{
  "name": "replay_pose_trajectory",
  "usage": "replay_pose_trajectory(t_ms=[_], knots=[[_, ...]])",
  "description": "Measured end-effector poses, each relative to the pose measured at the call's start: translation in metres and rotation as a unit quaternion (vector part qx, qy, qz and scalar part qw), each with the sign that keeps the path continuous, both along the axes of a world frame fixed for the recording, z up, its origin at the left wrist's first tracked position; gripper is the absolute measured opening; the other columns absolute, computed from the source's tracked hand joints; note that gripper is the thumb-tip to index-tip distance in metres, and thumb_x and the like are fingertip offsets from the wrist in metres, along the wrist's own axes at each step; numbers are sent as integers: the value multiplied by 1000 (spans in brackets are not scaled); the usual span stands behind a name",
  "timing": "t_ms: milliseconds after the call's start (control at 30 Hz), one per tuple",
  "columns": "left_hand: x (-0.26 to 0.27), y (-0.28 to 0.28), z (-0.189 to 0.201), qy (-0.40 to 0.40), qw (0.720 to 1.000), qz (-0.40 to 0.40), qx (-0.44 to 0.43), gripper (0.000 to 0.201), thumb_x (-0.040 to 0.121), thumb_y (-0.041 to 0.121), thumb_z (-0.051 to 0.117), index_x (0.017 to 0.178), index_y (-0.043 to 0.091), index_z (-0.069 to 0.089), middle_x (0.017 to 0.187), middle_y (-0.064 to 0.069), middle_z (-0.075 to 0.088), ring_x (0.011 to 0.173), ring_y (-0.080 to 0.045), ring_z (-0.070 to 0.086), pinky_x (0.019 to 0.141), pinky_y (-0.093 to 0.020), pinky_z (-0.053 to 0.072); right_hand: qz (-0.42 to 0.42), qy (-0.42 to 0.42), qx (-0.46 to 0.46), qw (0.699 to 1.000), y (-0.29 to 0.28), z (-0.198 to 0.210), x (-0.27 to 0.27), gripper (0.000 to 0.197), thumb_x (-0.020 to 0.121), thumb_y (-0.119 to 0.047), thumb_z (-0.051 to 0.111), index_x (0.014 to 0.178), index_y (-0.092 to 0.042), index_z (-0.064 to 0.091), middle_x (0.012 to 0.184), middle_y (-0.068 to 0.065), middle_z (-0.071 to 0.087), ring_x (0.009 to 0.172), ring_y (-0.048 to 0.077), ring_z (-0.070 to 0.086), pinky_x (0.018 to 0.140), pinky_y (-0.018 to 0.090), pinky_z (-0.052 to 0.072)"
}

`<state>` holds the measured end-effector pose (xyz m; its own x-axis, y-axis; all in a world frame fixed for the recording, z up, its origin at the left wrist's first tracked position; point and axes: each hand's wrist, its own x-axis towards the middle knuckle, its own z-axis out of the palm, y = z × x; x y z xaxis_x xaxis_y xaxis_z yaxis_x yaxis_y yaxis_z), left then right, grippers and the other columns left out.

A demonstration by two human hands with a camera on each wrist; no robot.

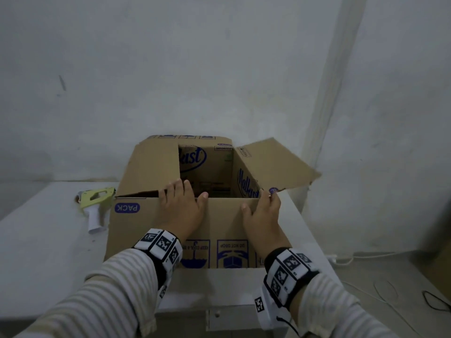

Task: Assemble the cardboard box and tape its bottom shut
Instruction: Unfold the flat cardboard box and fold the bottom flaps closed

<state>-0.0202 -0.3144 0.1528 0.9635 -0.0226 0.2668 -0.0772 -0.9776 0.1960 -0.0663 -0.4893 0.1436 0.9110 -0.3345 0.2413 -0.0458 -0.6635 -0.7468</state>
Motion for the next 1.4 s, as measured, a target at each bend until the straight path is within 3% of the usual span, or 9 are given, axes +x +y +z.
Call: replay_pose_trajectory(t_ms=[167,267,367,533,733,833,1067,1267,1400], knots=[[-1,7,1,14,1000,-23,4,69,97,52,15,150,7,15,158,-14,16,147,-30,11,120,-46,6,19,-67,-68,995,5,-3,5,51,94,-14,51,141,-6,35,154,19,18,143,31,21,117,42,26],[-3,12,3,11,999,-42,-10,70,97,51,19,151,7,12,159,-12,13,148,-26,9,121,-40,5,48,-141,-169,974,14,-6,7,44,79,1,63,122,1,52,133,25,51,126,41,48,101,56,43],[-6,23,0,7,998,-61,-13,72,97,51,24,152,8,7,160,-10,10,149,-23,7,121,-36,4,61,-140,-246,957,28,-1,3,38,75,-9,68,111,-7,57,116,15,64,109,37,61,93,49,51],[-14,57,-6,19,996,-88,26,71,96,51,24,153,14,2,162,-2,4,149,-17,0,121,-39,-1,129,-68,-267,953,56,6,5,37,90,-17,47,127,-12,48,143,8,43,140,27,29,117,45,12],[-16,111,-1,32,994,-100,13,67,97,43,35,153,20,7,162,3,4,149,-18,0,121,-45,0,161,-10,-349,923,93,6,-1,60,91,-22,46,147,-12,27,157,9,20,147,30,11,118,51,4],[-13,142,1,30,994,-106,13,60,99,25,36,152,18,11,161,2,7,149,-19,4,120,-44,3,173,19,-376,910,114,4,-4,65,92,-25,46,150,-16,19,160,10,10,148,30,2,118,51,-1],[-18,200,-7,44,981,-177,68,80,88,-6,42,152,16,-1,161,-2,-4,150,-21,-1,120,-38,2,232,102,-427,868,149,-3,-14,87,83,-50,57,151,-25,8,159,12,-14,147,32,-14,118,49,-5],[-9,224,-4,62,958,-226,166,93,88,27,62,152,16,-6,161,0,-8,149,-18,0,120,-36,2,255,115,-512,812,171,-17,-31,95,81,-46,64,151,-25,3,159,10,-15,147,34,-12,116,56,1],[-3,227,1,73,953,-250,157,92,88,33,61,152,19,-4,162,2,-5,148,-16,10,120,-34,5,239,108,-509,820,171,-11,-44,81,89,-28,58,151,-27,6,160,9,-8,147,34,-4,116,56,9]])
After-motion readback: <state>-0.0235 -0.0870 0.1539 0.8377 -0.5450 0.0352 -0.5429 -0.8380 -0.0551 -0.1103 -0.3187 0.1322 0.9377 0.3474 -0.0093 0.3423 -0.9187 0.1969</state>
